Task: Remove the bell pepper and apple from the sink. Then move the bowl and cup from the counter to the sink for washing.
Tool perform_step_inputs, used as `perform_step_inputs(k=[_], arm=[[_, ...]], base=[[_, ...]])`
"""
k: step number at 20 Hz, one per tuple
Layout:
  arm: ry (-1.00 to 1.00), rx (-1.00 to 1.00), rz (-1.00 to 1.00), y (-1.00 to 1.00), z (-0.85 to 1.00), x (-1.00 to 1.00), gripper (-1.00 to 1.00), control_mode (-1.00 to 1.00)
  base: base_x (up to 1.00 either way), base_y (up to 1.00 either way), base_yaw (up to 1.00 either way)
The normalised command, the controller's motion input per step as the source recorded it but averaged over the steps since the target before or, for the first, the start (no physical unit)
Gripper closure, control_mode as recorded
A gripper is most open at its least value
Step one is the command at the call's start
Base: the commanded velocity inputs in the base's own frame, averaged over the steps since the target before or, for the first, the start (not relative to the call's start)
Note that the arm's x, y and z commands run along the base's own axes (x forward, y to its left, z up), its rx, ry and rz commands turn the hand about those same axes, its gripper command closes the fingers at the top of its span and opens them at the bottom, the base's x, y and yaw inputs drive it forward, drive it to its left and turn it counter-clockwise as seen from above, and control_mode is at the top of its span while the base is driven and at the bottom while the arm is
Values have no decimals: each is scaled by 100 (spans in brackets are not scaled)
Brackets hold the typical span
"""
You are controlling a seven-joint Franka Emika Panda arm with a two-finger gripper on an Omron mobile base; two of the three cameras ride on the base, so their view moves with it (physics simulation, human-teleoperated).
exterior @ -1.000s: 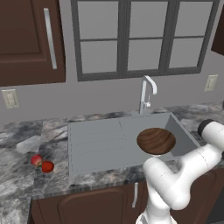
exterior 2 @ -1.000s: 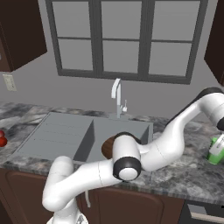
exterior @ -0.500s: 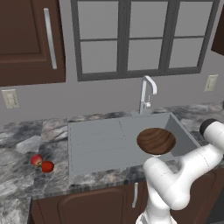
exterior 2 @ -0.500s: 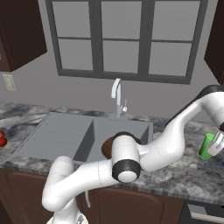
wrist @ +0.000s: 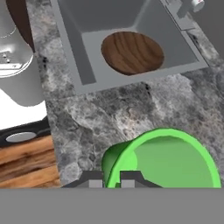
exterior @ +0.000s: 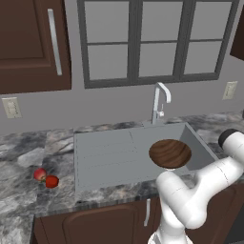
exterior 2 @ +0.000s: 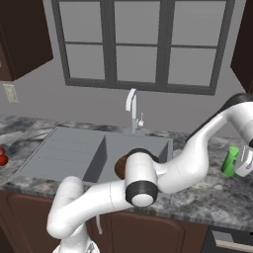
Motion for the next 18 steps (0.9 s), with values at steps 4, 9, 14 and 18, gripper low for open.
perform_step_inputs(k=[4, 9, 14, 18], arm=[[-17, -23, 5, 46, -33, -17, 100, -100], [-23, -19, 8, 45, -37, -20, 100, -100], [-23, -22, 7, 50, -33, -20, 100, -100], [-16, -29, 5, 49, -28, -22, 100, -100]], base=[[0, 0, 0], [0, 0, 0], [0, 0, 0], [0, 0, 0]])
